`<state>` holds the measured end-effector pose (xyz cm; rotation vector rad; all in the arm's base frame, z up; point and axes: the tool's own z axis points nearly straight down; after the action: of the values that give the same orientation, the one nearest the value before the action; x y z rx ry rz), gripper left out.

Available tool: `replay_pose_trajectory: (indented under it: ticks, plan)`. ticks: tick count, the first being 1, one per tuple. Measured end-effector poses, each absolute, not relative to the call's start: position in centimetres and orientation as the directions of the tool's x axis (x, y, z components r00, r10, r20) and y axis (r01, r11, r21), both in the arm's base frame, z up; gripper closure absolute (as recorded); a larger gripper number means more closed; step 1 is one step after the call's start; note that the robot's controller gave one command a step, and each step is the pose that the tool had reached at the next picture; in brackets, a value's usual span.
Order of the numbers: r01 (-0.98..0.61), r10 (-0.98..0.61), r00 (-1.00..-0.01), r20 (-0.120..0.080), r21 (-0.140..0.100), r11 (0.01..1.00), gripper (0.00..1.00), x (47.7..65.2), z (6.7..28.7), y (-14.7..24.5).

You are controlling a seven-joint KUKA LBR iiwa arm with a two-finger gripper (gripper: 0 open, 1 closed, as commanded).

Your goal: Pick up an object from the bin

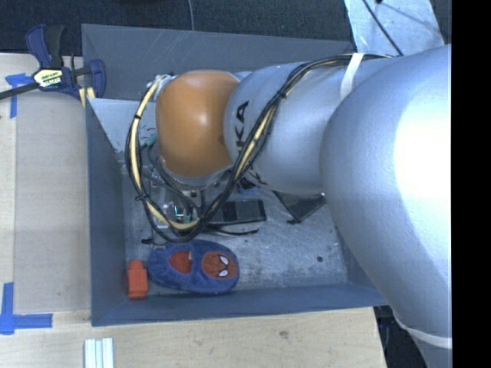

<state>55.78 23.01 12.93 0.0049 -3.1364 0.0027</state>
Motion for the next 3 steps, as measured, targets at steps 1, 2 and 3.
replay_pose_trajectory:
  ticks: [1,2,3]
  plan:
    - [-0.282,-0.282,-0.959,-0.001,0.000,0.959,0.00,48.7,8.1,18.7]
    - [-0.281,-0.281,-0.960,-0.013,0.001,0.960,1.00,49.0,8.4,18.8]
    - [-0.202,-0.202,-0.979,-0.006,0.002,0.979,1.00,49.8,8.2,18.8]
